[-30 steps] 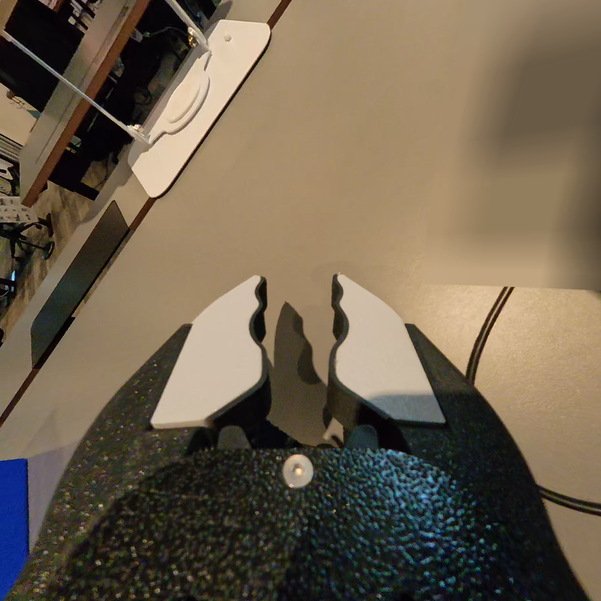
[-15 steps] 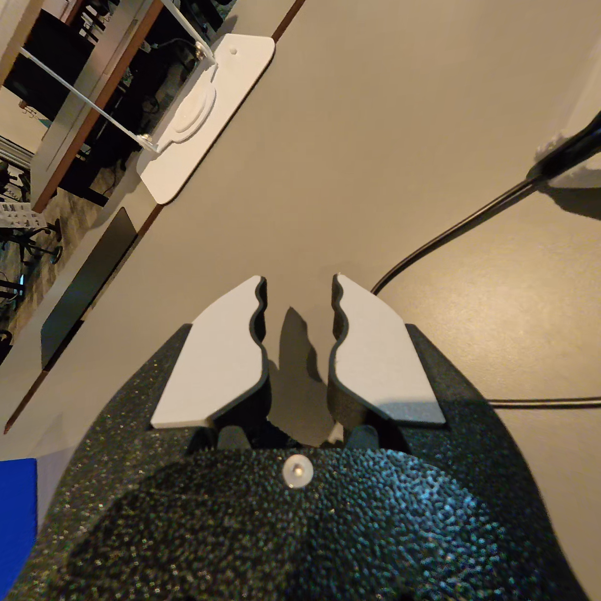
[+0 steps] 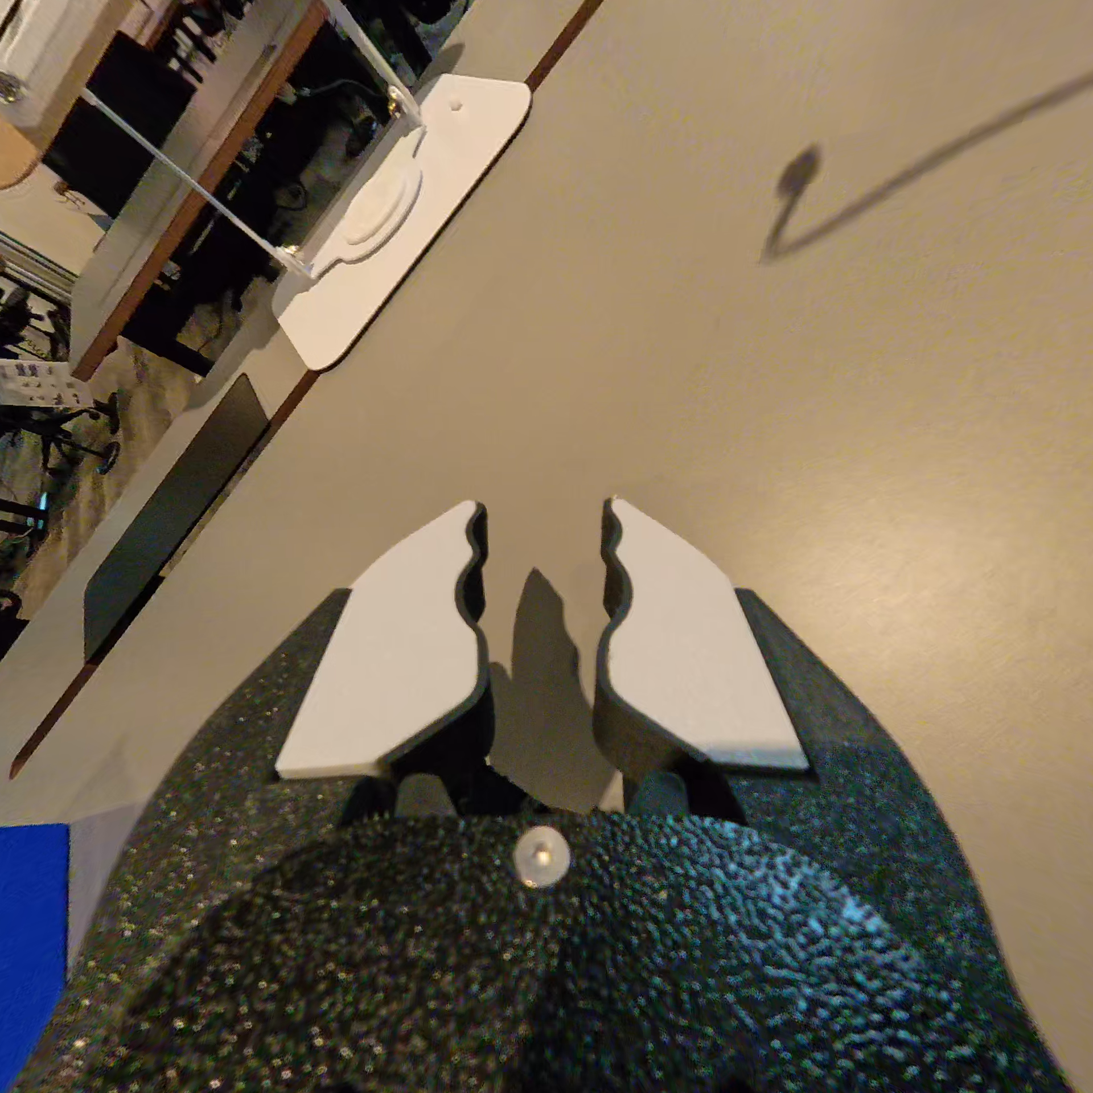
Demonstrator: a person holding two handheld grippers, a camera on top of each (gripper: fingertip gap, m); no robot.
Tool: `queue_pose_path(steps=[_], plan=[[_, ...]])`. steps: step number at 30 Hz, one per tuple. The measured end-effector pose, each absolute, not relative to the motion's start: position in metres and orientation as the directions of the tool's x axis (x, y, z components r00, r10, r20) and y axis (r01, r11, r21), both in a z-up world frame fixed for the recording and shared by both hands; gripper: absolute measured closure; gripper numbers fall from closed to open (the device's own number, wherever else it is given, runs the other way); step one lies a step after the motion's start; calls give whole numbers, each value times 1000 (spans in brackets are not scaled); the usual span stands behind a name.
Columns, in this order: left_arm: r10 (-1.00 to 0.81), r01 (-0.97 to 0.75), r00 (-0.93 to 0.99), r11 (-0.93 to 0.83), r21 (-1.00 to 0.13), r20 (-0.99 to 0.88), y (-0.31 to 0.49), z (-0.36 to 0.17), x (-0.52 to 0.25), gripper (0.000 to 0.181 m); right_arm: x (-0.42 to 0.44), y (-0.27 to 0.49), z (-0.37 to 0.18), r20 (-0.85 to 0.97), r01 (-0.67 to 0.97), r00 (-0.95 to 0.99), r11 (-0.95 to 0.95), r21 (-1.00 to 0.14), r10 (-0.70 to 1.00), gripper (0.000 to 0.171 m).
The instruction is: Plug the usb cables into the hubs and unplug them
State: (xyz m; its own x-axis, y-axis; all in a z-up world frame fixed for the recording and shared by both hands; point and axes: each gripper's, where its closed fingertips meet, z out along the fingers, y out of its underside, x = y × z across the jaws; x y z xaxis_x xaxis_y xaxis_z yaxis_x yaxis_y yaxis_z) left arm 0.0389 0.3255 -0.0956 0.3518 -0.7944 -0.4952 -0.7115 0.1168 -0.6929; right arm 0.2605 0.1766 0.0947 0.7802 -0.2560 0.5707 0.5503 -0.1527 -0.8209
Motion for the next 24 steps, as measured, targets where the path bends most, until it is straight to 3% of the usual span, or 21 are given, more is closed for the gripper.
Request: queue_pose_path(steps=[3, 6, 10, 24], plan=[[-798, -717, 341, 121, -686, -497, 324, -98, 40, 145, 335, 130, 117, 436, 434, 760, -123, -892, -482, 165], [-802, -720, 334, 123, -683, -496, 322, -100, 41, 145, 396, 102, 101, 341, 311, 741, -154, -938, -579, 165], [-807, -725, 326, 120, -678, -492, 322, -103, 42, 145, 430, 95, 68, 291, 174, 758, -249, -953, -583, 165], [-812, -729, 309, 132, -671, -495, 318, -102, 43, 145, 441, 111, -19, 310, -6, 826, -557, -831, -471, 165]])
